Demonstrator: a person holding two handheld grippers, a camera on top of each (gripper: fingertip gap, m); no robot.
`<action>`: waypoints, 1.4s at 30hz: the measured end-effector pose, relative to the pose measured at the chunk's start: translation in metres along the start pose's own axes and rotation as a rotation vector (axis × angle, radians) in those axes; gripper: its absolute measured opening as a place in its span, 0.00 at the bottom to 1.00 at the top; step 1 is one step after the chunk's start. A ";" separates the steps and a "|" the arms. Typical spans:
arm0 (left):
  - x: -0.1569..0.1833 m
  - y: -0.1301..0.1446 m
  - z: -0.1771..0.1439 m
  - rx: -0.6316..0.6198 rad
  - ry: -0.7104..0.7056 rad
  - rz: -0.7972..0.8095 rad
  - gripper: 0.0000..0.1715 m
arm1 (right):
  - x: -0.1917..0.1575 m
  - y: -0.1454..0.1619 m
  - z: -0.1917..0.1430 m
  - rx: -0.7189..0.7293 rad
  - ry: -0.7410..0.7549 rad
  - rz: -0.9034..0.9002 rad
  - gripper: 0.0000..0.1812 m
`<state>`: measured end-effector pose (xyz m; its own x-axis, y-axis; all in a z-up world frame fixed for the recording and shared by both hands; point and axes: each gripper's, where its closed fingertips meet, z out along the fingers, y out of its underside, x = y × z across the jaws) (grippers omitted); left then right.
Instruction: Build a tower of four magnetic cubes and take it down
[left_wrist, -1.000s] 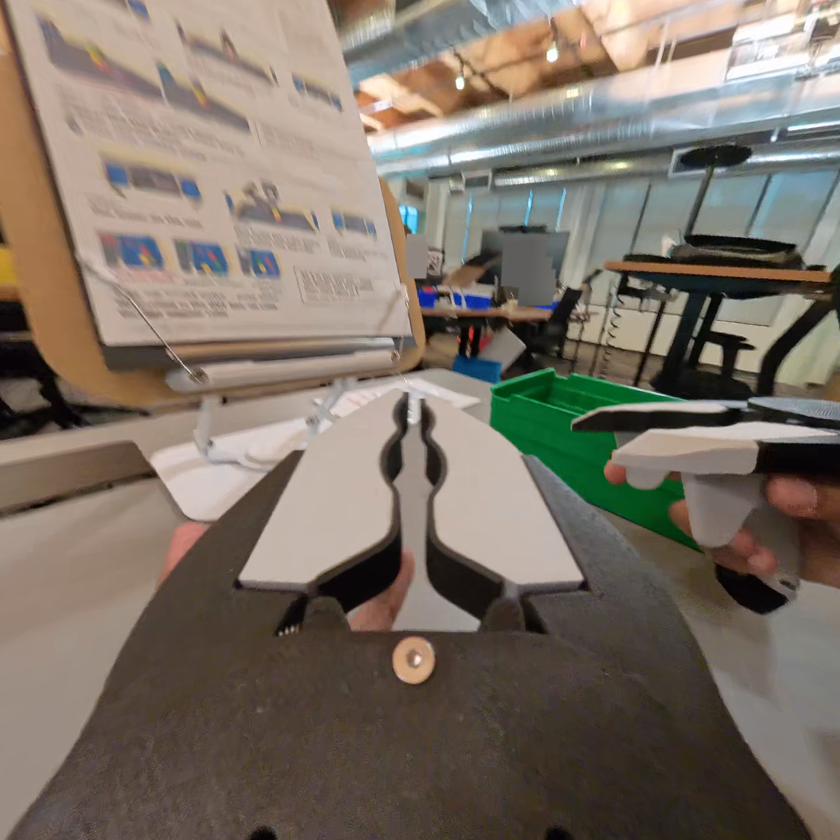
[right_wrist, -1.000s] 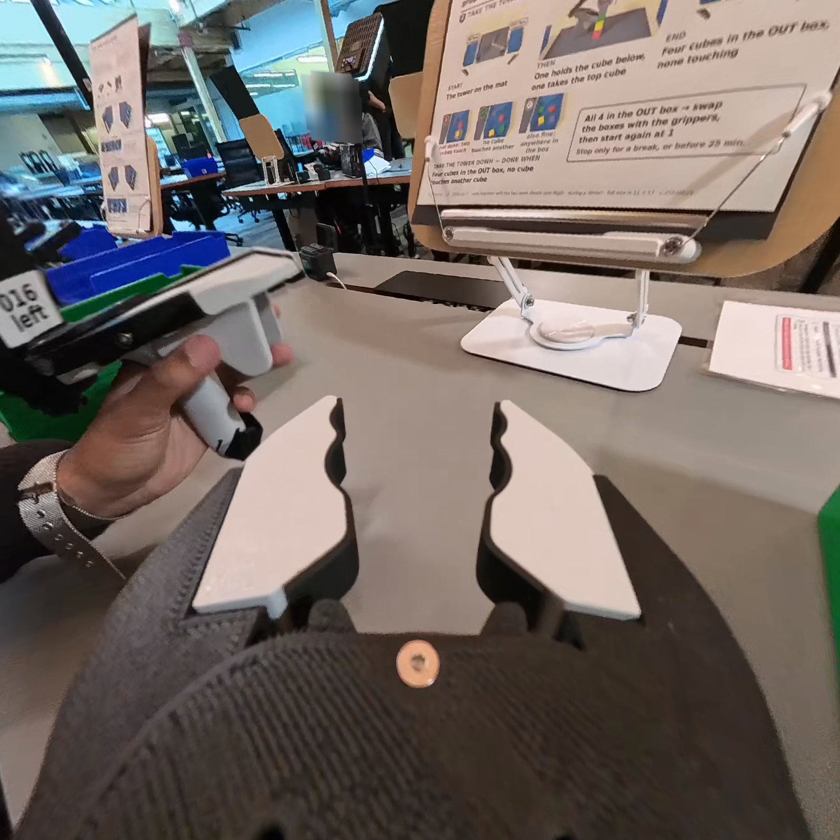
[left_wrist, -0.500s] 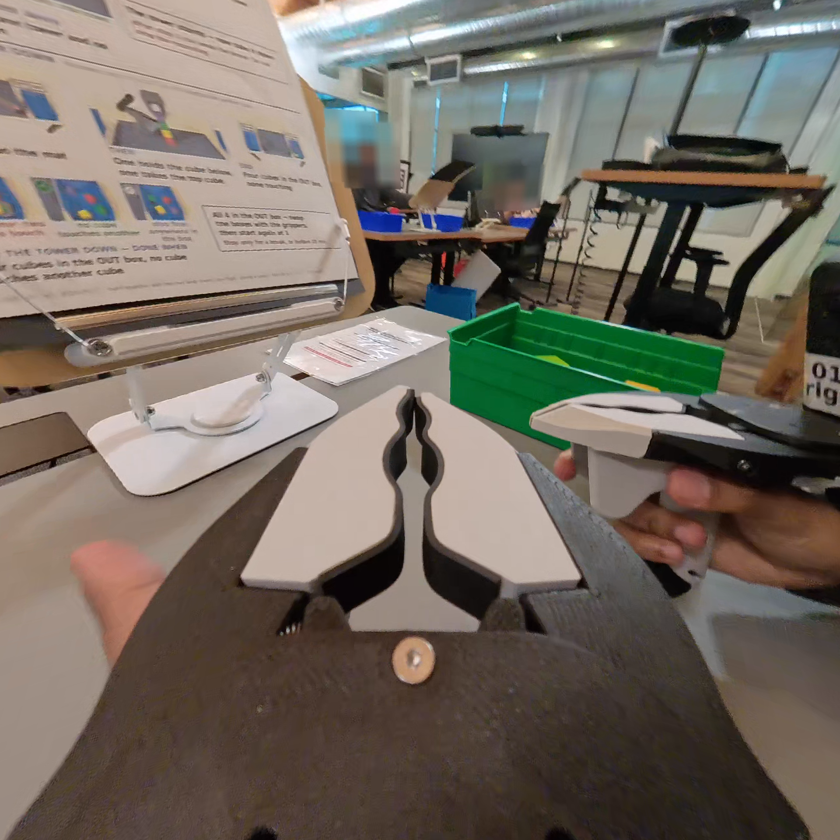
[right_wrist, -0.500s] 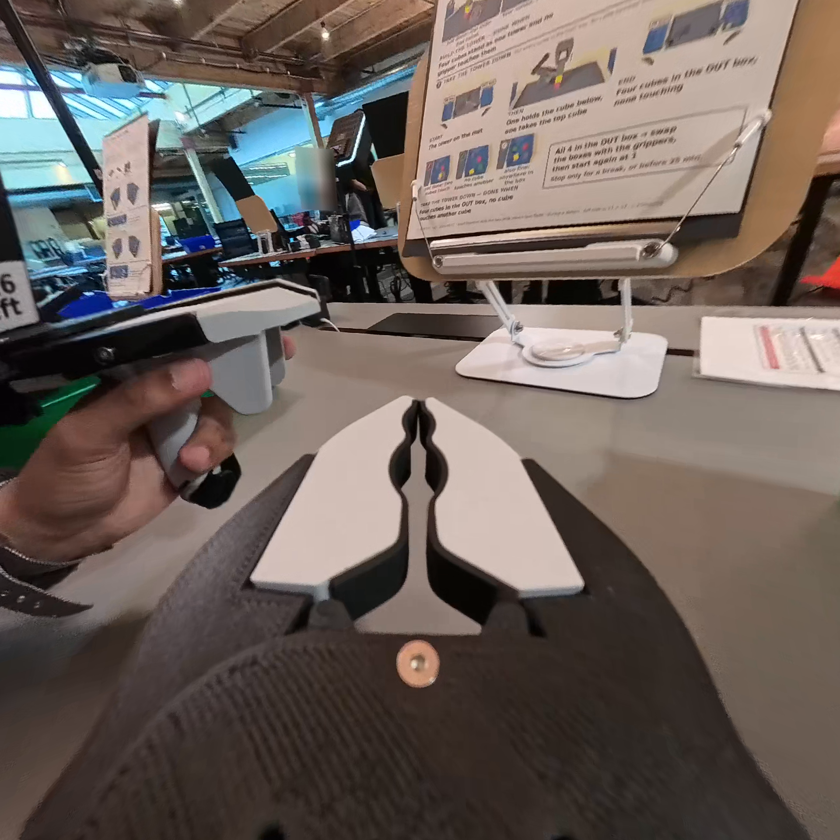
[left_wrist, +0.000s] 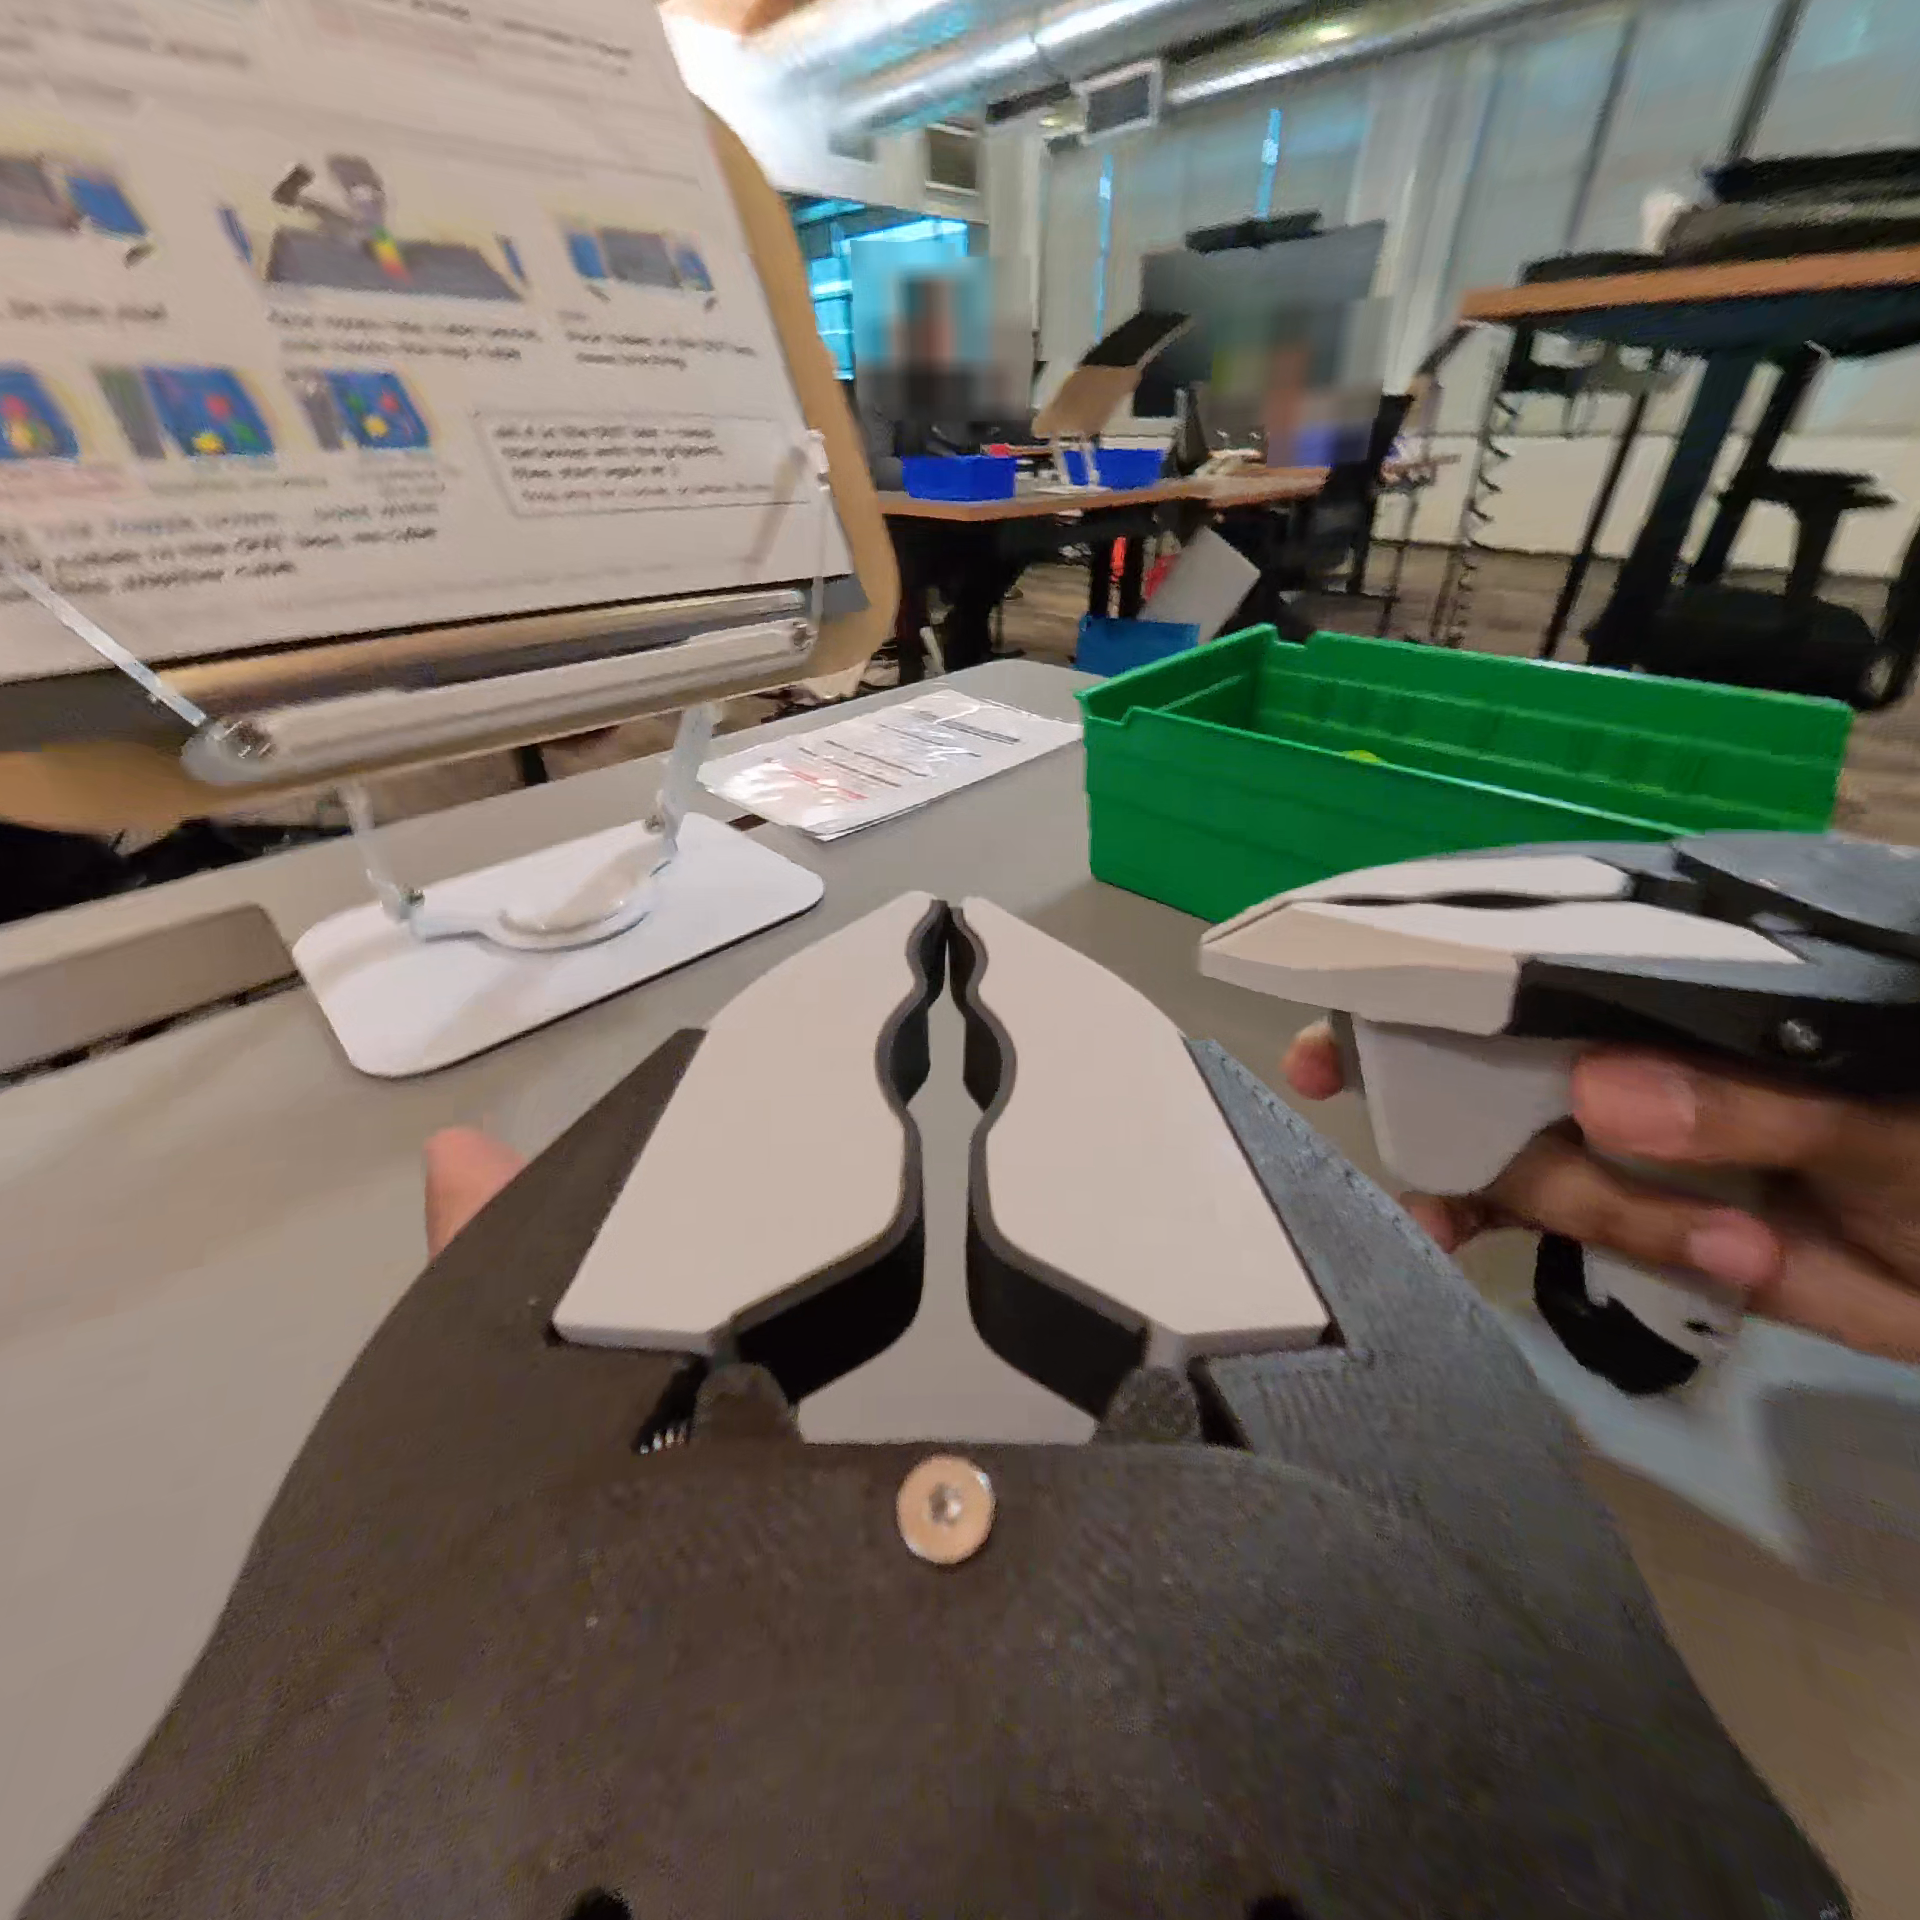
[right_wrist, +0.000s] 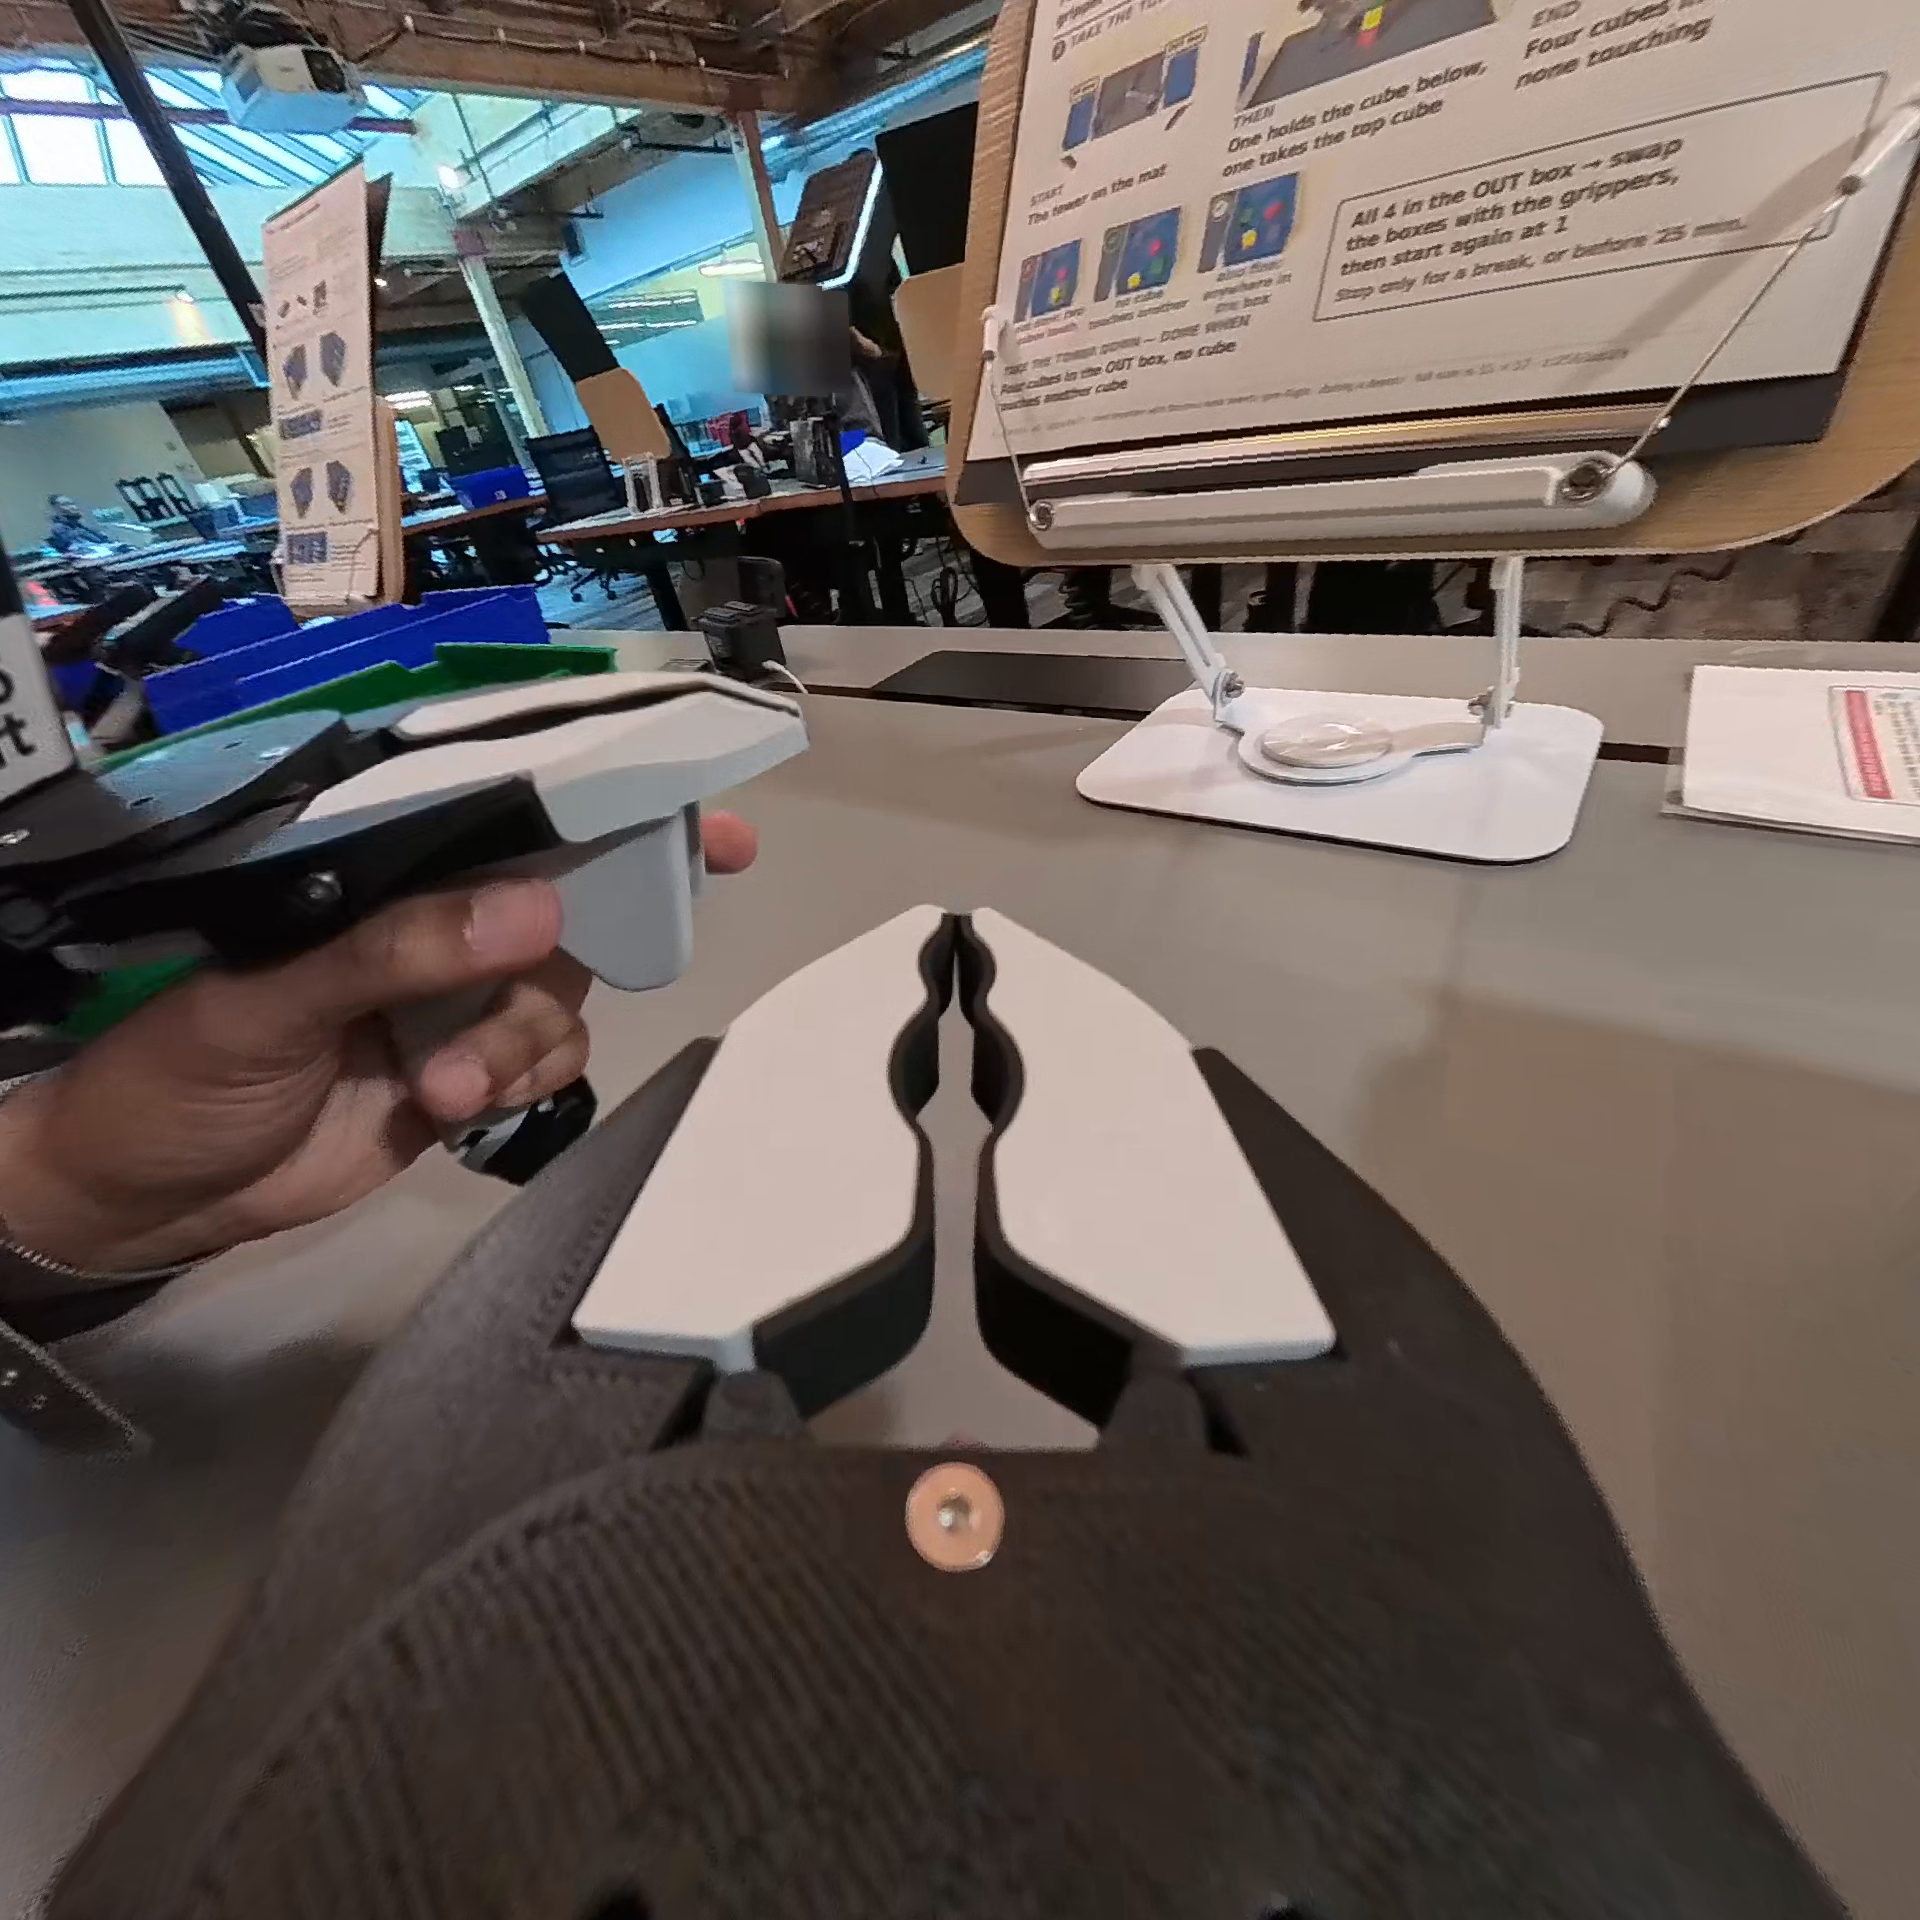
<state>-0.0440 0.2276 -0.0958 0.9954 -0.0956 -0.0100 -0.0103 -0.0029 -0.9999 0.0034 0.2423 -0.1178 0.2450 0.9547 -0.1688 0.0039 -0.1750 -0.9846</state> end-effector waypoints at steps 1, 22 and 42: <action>-0.005 0.002 0.001 -0.002 -0.032 -0.026 0.00 | 0.002 -0.001 0.000 0.004 0.015 -0.006 0.00; -0.015 0.008 0.006 -0.004 -0.088 -0.037 0.00 | -0.023 0.022 0.006 -0.127 -0.153 0.063 0.00; -0.016 0.003 -0.050 -0.187 0.001 -0.010 0.49 | 0.097 -0.074 -0.067 -0.229 0.142 -0.156 0.36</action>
<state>-0.0648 0.1792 -0.0986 0.9954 -0.0957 0.0002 -0.0179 -0.1885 -0.9819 0.0919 0.3318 -0.0583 0.3570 0.9341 0.0072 0.2667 -0.0945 -0.9591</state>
